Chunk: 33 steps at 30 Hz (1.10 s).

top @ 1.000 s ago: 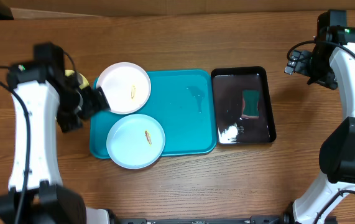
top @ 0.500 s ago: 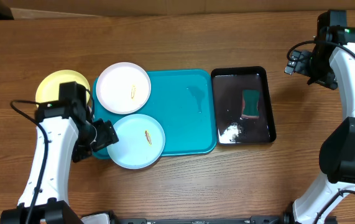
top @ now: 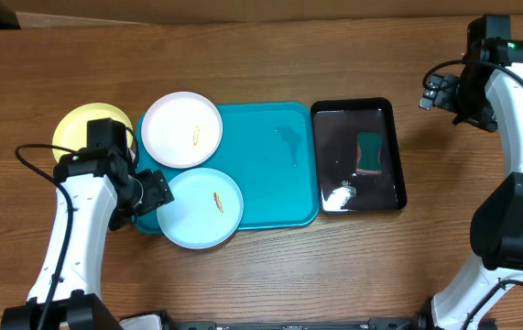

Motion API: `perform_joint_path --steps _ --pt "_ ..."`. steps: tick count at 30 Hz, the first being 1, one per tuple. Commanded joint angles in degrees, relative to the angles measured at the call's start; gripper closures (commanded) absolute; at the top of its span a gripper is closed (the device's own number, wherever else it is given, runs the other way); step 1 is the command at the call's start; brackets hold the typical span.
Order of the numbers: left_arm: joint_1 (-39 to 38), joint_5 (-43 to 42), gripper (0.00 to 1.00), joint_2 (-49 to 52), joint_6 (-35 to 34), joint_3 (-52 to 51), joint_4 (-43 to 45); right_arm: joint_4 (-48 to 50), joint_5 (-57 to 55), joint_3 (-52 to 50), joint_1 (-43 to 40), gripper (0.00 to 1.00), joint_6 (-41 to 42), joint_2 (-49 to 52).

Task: Clean dirty plates on tray and stack at the side
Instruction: 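Release the yellow plate and move the left gripper to the light-blue plate, then pinch the light-blue plate rim and slide it toward the tray center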

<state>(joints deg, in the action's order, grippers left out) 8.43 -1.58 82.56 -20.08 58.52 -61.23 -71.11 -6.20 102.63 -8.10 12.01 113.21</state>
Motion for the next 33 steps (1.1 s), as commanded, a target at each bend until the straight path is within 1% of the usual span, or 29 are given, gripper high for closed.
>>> perform_joint_path --steps 1,3,7,10,13,15,17,19,22,24,27,33 --pt "-0.15 0.07 0.2 -0.33 -0.94 -3.52 2.29 0.31 -0.2 0.17 0.2 0.0 0.44 -0.15" --pt "-0.17 -1.33 0.21 -0.33 -0.94 -5.86 5.18 0.31 -0.2 0.17 0.2 0.0 0.44 -0.15" --pt "-0.17 -2.54 0.27 -0.33 -0.94 -10.69 10.97 0.31 -0.2 0.17 0.2 0.0 0.44 -0.15" --pt "-0.2 -3.06 0.34 -0.33 -0.96 -13.05 14.19 0.31 -0.2 0.17 0.2 0.0 0.44 -0.15" --pt "-0.22 -4.52 0.49 -0.33 -0.94 -14.67 16.35 0.31 -0.2 0.17 0.2 0.0 0.44 -0.15" --pt "-0.22 -4.9 0.53 -0.33 -0.94 -15.3 16.7 0.31 -0.2 0.17 0.2 0.0 0.44 -0.15" --pt "-0.22 -4.92 0.61 -0.33 -0.94 -15.41 16.46 0.31 -0.2 0.17 0.2 0.0 0.44 -0.15" --pt "-0.22 -4.9 0.66 -0.33 -0.92 -15.41 16.31 0.31 -0.2 0.17 0.2 0.0 0.44 -0.15" --pt "-0.22 -4.9 0.67 -0.33 -0.92 -15.41 16.09 0.31 -0.2 0.17 0.2 0.0 0.44 -0.15" --pt "-0.22 -4.94 0.71 -0.33 -0.94 -15.41 15.8 0.31 -0.2 0.17 0.2 0.0 0.44 -0.15" --pt "-0.22 -5.86 0.81 -0.33 -0.94 -15.41 15.54 0.31 -0.2 0.17 0.2 0.0 0.44 -0.15" --pt "-0.22 -9.42 0.89 -0.33 -0.87 -15.41 14.6 0.31 -0.2 0.17 0.2 0.0 0.44 -0.15"
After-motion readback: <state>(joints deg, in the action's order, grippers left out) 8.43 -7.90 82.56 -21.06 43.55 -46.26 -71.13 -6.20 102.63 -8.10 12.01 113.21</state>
